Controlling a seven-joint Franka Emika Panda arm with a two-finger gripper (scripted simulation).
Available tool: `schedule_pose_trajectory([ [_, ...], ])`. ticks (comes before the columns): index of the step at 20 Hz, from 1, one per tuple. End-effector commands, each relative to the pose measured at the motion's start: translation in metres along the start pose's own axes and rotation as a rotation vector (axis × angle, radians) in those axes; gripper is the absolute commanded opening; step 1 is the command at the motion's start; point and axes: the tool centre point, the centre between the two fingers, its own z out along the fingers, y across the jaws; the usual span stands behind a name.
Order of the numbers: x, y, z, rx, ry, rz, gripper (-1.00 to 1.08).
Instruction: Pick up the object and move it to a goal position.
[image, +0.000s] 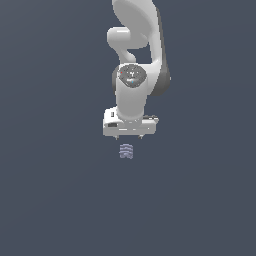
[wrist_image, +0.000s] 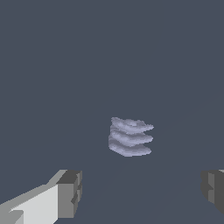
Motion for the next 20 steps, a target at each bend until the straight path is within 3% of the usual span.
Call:
schedule_pose_trajectory([
  [1,0.000,0.000,0.000,0.000,0.000,0.000,1.00],
  [20,0.006,-0.006,-0.001,0.012,0.026,-0.029,1.00],
])
